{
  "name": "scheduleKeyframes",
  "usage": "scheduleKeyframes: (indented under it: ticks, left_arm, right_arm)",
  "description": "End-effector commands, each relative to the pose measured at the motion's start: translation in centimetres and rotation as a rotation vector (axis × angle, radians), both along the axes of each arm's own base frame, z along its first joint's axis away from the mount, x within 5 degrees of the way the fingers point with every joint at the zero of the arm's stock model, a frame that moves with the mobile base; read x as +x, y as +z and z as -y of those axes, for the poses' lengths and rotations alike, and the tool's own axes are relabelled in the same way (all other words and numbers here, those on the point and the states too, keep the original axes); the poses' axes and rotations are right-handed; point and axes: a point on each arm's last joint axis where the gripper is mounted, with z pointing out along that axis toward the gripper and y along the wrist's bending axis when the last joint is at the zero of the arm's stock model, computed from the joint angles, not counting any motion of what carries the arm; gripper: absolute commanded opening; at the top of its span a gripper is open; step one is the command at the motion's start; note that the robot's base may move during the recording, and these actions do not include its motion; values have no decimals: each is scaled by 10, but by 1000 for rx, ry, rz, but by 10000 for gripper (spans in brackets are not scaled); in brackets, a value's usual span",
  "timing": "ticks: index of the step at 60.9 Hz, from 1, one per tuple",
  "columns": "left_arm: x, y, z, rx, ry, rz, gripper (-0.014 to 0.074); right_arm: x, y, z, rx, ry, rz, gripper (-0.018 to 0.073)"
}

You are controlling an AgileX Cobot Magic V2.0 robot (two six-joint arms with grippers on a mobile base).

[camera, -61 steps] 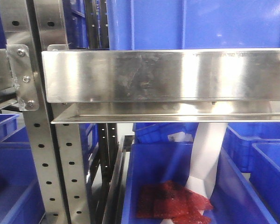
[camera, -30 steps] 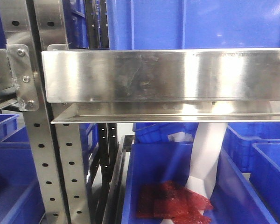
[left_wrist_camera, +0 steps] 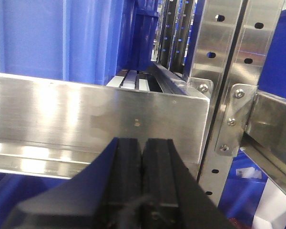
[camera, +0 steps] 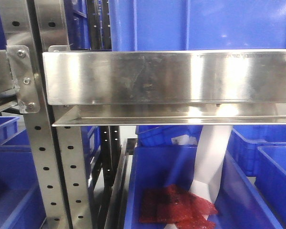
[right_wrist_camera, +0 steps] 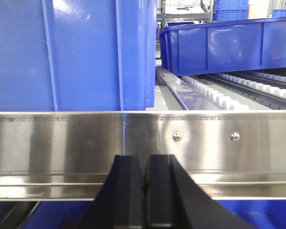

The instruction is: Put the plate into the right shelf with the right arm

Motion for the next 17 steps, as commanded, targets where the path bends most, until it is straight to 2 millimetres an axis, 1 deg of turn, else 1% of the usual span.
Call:
scheduleKeyframes:
  ticks: [1,17]
  left_arm:
    - [-1,6,0,-12,0,92,-47]
    - [-1,6,0,-12,0,92,-47]
  right_arm:
    - [-2,12,1,1,-11,119,47]
    - [-2,12,1,1,-11,119,47]
